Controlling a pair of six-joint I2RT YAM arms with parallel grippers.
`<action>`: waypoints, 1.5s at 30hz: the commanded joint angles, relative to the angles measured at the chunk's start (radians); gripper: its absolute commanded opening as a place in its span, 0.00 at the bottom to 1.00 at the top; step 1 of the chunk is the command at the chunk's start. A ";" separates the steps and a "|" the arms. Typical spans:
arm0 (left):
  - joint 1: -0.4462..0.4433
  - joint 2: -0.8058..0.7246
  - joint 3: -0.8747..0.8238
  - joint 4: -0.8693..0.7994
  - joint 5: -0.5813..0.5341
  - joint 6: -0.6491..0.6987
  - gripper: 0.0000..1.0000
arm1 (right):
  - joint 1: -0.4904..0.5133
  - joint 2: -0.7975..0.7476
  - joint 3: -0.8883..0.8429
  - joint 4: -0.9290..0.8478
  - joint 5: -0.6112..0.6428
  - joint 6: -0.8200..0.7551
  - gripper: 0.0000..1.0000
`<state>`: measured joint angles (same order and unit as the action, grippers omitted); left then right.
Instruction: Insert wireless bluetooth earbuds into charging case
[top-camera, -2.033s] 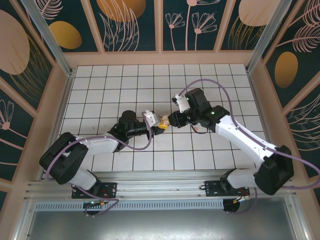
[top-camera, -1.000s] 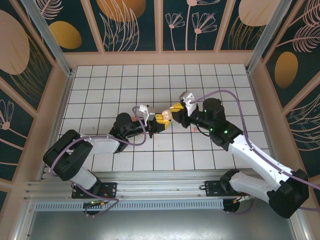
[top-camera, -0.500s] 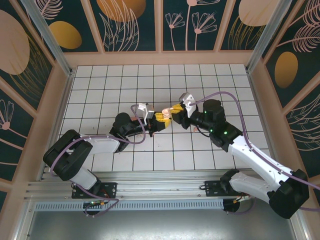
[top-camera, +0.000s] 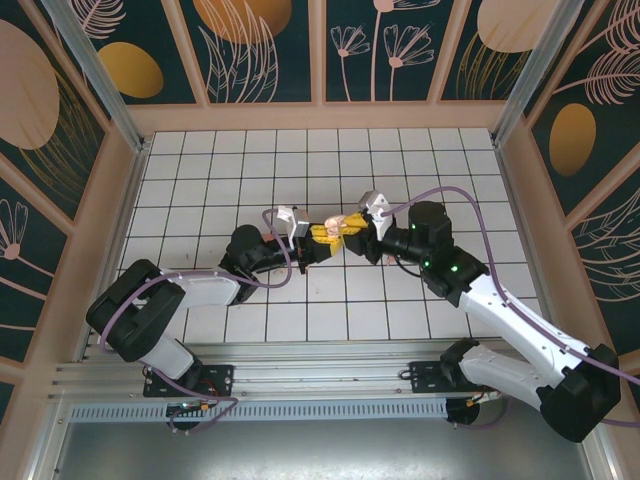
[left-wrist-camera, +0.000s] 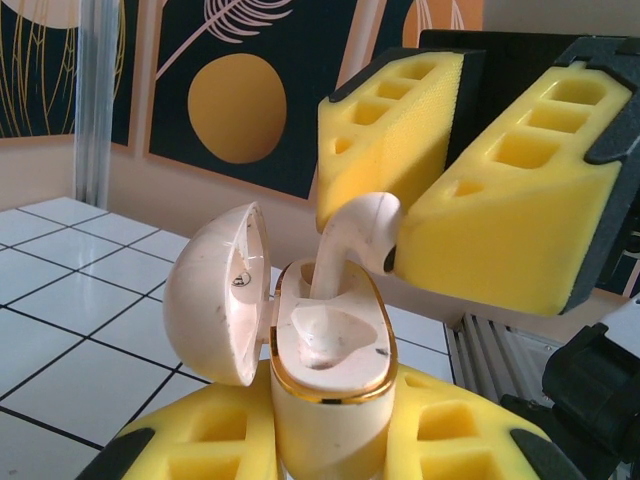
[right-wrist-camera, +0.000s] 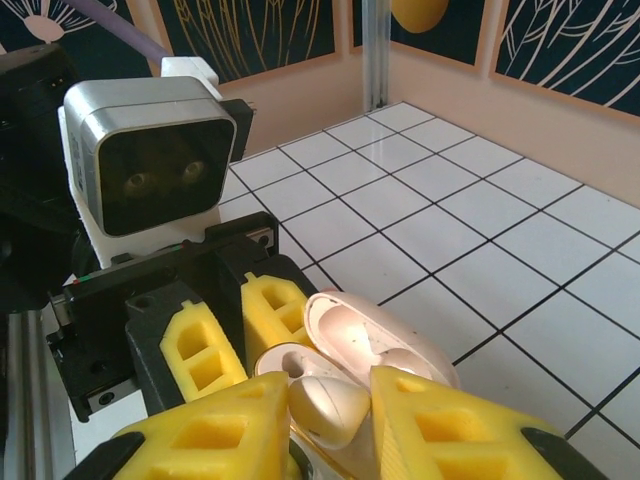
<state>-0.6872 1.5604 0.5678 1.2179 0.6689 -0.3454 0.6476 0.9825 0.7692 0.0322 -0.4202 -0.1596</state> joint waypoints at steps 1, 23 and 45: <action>0.002 -0.034 0.035 0.028 -0.012 0.028 0.14 | -0.004 0.010 -0.007 -0.047 -0.038 -0.010 0.27; 0.000 -0.071 0.050 -0.185 -0.036 0.213 0.14 | -0.094 0.033 0.029 -0.065 -0.079 0.103 0.36; 0.002 -0.068 -0.048 -0.311 -0.192 0.277 0.14 | -0.287 0.498 0.311 -0.717 0.242 0.064 0.40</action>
<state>-0.6865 1.5078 0.5327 0.9230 0.4873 -0.0952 0.3653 1.4220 1.0183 -0.5896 -0.2760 0.0502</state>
